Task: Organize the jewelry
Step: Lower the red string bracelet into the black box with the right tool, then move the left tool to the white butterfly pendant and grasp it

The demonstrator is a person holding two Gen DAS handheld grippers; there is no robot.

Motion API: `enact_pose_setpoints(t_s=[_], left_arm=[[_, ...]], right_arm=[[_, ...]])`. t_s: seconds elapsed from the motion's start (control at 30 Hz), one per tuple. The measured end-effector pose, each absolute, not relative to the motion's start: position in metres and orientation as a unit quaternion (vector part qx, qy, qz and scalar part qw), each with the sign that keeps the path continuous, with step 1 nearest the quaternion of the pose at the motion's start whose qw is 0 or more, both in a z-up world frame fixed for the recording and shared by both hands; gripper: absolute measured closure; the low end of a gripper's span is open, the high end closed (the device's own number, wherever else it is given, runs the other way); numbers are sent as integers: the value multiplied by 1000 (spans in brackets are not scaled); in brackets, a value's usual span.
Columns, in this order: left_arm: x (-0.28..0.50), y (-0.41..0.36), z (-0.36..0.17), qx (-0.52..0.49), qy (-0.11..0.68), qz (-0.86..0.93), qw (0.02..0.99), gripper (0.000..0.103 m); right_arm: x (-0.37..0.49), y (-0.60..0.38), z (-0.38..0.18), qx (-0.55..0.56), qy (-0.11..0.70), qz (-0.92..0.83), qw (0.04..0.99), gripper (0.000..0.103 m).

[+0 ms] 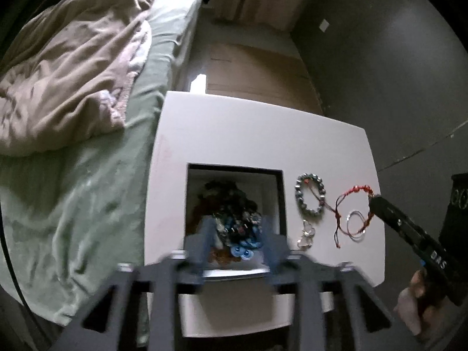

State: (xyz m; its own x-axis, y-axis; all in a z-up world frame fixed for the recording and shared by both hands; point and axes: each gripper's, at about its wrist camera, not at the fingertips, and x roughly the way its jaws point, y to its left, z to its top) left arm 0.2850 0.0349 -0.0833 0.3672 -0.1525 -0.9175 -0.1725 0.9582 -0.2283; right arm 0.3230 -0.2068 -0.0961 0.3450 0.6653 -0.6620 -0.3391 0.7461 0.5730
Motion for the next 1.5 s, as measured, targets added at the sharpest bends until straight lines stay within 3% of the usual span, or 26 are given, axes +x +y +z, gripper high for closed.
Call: enact_pose_setpoints(t_s=[0.07, 0.1, 0.67, 0.7, 0.73, 0.8, 1.5], left_arm=[[281, 38, -78, -144, 547, 10, 824, 31], [278, 40, -73, -143, 537, 11, 831, 30], [253, 75, -43, -138, 499, 37, 855, 30], [251, 77, -40, -138, 495, 39, 857, 30], [249, 78, -39, -139, 492, 41, 858, 30], [247, 80, -36, -141, 488, 43, 860, 30], [263, 22, -45, -122, 499, -15, 858, 30]], right_arm=[[323, -199, -97, 175, 480, 326, 795, 93], [324, -194, -97, 178, 480, 331, 792, 93], [322, -113, -117, 238, 507, 414, 718, 92], [323, -111, -120, 235, 514, 407, 718, 88], [325, -108, -125, 230, 526, 395, 717, 70], [329, -107, -137, 225, 547, 373, 715, 49], [339, -226, -120, 255, 537, 273, 757, 45]])
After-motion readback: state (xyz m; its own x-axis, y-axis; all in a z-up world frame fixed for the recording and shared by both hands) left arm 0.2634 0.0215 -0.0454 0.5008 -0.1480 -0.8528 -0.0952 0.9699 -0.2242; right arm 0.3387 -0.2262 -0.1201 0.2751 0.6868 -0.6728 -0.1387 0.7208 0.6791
